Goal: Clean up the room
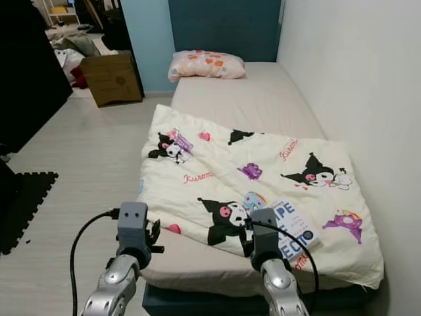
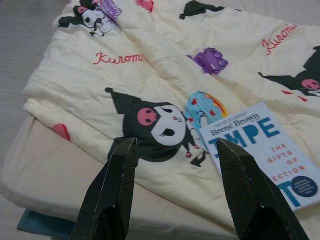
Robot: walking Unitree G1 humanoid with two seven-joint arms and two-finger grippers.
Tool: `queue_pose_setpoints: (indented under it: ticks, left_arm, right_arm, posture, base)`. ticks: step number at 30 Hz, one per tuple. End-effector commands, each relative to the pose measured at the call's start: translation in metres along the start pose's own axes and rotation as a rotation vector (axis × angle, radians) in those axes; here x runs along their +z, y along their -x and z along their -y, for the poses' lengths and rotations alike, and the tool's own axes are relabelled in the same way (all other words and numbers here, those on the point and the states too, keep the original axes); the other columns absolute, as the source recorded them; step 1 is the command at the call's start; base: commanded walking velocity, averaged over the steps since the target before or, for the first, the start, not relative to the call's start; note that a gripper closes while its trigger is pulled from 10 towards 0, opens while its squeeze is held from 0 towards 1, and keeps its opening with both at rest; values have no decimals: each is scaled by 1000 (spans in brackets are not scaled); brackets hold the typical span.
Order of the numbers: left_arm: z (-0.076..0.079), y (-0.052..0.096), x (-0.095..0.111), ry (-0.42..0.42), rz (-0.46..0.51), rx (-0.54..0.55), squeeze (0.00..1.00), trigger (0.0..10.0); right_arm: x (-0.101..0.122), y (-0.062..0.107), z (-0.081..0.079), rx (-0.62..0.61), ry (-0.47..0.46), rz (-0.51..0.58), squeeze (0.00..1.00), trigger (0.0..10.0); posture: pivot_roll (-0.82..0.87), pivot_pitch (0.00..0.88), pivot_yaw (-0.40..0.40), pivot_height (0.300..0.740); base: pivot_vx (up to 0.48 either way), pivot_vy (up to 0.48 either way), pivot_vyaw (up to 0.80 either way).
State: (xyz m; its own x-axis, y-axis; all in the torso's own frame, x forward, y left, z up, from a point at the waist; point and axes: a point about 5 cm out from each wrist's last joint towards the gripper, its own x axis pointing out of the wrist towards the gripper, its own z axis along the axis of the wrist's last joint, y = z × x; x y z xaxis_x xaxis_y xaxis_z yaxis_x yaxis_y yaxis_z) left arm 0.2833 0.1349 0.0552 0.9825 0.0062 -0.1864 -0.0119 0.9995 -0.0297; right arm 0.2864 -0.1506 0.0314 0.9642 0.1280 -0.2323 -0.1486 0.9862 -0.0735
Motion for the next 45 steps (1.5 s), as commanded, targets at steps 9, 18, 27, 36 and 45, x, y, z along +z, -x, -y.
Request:
queue_pose_setpoints:
  ticks: [9,18,27,36,45]
  left_arm:
    - [-1,1,-4,0,-13,8,0,10000]
    - [-2,1,-3,15,-13,15,0,10000]
    - [-7,1,-2,93,-2,41,0,10000]
    - [-11,1,3,82,38,46,0,10000]
    - [-7,-3,1,6,4,8,0,10000]
  right_arm:
    - [-4,2,0,-2,-11,-12,0,10000]
    - [-4,3,0,0,-10,-14,0,10000]
    - [-5,3,-1,4,-10,-14,0,10000]
    - [-5,4,-2,6,-11,-14,0,10000]
    - [-6,4,-4,-1,-19,-15,0,10000]
  posture:
    - [-73,88,16,740]
    - [-72,87,13,740]
    - [-74,83,13,740]
    - [-73,79,16,740]
    - [-69,68,20,740]
  base:
    - [0,-366,0]
    - [0,-370,0]
    - [0,-68,0]
    - [0,366,0]
    - [0,0,0]
